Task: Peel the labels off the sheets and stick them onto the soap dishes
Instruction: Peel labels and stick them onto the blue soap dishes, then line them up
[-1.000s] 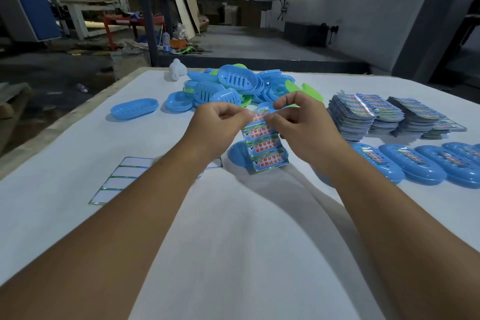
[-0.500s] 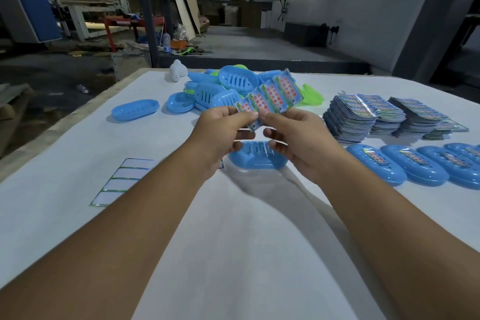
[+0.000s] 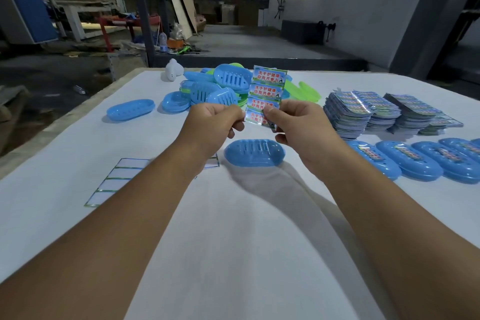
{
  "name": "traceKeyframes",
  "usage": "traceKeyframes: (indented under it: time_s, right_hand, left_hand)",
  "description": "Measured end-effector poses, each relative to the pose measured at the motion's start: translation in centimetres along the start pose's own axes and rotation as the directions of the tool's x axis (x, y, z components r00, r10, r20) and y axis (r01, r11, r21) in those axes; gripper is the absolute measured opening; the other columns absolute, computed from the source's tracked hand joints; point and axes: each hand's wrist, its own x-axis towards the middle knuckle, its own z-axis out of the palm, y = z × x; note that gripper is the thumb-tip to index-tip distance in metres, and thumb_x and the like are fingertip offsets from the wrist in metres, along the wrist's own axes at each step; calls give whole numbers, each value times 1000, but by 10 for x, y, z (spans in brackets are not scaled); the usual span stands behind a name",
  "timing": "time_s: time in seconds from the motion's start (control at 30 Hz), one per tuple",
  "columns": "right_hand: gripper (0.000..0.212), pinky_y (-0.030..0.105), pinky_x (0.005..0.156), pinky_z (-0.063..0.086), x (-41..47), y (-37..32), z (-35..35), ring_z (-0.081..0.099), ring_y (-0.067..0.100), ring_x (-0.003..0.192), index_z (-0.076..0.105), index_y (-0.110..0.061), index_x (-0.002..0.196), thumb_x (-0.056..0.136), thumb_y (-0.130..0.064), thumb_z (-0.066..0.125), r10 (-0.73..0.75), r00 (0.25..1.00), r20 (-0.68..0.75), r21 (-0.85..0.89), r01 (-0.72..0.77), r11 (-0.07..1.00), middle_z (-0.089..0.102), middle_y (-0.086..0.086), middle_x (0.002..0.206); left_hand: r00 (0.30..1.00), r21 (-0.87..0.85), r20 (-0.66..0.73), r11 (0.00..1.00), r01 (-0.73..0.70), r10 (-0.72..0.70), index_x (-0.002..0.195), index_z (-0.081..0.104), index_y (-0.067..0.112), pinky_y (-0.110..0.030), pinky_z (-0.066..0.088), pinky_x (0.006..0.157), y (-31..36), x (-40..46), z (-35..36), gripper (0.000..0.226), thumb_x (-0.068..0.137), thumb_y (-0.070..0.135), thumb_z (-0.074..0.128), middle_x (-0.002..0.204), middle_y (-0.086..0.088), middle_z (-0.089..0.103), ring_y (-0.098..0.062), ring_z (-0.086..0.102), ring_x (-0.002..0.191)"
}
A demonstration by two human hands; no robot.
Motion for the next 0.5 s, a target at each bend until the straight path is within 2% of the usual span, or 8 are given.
traceKeyframes:
  time_s: [0.13, 0.27, 0.37, 0.43, 0.5]
  right_hand:
    - [13, 14, 56, 52, 1, 0, -2, 58, -5, 54, 74, -26, 85, 96, -29, 70, -11, 1000, 7, -36, 12, 999, 73, -16, 69]
    - [4, 20, 58, 54, 1, 0, -1, 61, -3, 58, 71, -28, 91, 92, -28, 75, -14, 1000, -2, 6, 14, 1000, 75, -14, 73]
    - [31, 24, 61, 52, 2, 4, -3, 56, 0, 56, 60, -29, 101, 82, -35, 84, -52, 991, -120, -103, 39, 994, 67, -8, 74]
    - [28, 22, 58, 46, 1, 4, -3, 51, 1, 52, 61, -26, 88, 79, -35, 85, -113, 985, -131, -176, 89, 980, 60, -9, 66]
    - [26, 29, 59, 44, -2, 3, -1, 51, 7, 55, 66, -22, 70, 80, -37, 84, -137, 988, -67, -169, 125, 978, 63, -5, 60]
  left_hand:
    - [1000, 33, -8, 999, -10, 10, 59, 71, 18, -23, 44, 58, -2, 2, 0, 29, 87, 26, 65, 63, 5, 71, -2, 52, 52]
    - [999, 52, 11, 998, -35, 34, 55, 73, 22, -19, 43, 53, -4, 3, 0, 34, 87, 26, 65, 62, 7, 69, -1, 50, 52]
    - [998, 64, -7, 996, -68, 69, 61, 74, 21, -20, 43, 54, -5, 4, 0, 28, 87, 29, 66, 64, 9, 70, -1, 50, 53]
    - [995, 78, -24, 992, -99, 101, 64, 74, 19, -16, 42, 52, -6, 5, 1, 27, 87, 29, 66, 62, 11, 69, 1, 49, 51]
    - [991, 99, -29, 987, -129, 133, 66, 74, 19, -10, 41, 49, -7, 4, 1, 25, 88, 29, 66, 60, 13, 67, 2, 50, 51]
